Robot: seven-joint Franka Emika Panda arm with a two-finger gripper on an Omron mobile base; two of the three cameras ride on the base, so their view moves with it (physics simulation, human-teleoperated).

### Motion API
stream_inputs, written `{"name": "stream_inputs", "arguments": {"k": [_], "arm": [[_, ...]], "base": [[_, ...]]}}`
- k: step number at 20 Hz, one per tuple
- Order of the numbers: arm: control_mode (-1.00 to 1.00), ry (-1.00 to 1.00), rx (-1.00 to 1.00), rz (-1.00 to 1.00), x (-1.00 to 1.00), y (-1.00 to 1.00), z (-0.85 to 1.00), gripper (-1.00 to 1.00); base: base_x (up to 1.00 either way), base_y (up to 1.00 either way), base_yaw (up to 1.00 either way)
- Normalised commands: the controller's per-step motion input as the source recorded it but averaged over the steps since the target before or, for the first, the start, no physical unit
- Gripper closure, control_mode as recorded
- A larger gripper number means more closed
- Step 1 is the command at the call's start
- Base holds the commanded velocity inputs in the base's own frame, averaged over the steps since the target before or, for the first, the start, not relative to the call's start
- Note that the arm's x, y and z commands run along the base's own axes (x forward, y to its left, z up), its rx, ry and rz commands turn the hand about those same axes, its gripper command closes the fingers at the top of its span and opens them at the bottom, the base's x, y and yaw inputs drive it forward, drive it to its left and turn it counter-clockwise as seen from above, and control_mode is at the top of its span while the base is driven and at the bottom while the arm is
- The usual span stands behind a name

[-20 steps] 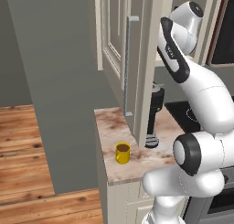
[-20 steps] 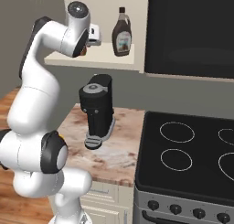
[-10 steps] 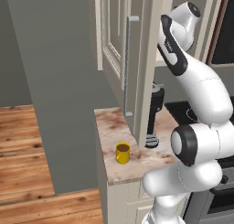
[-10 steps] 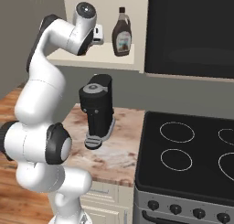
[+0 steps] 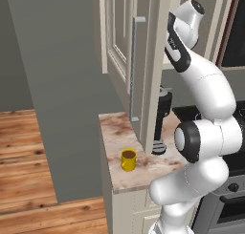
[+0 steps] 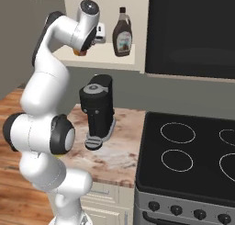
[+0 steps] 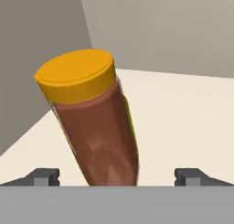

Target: Pick the syrup bottle and honey bottle from the cabinet and place them next to the mug.

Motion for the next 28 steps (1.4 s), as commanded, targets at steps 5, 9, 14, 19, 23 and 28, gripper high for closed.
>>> {"name": "stream_inputs", "arguments": {"k": [5, 9, 14, 19, 23, 28], "arm": [[-1.00, 0.00, 0.00, 0.00, 0.17, 0.07, 0.00, -1.00], [-1.00, 0.00, 0.00, 0.00, 0.13, 0.09, 0.00, -1.00], [-1.00, 0.00, 0.00, 0.00, 0.09, 0.02, -0.02, -1.00], [-1.00, 0.00, 0.00, 0.00, 0.11, 0.01, -0.05, -1.00], [-1.00, 0.00, 0.00, 0.00, 0.00, 0.00, -0.01, -1.00], [-1.00, 0.00, 0.00, 0.00, 0.00, 0.00, 0.00, -1.00]], "base": [[0.00, 0.00, 0.00], [0.00, 0.00, 0.00], [0.00, 0.00, 0.00], [0.00, 0.00, 0.00], [0.00, 0.00, 0.00], [0.00, 0.00, 0.00]]}}
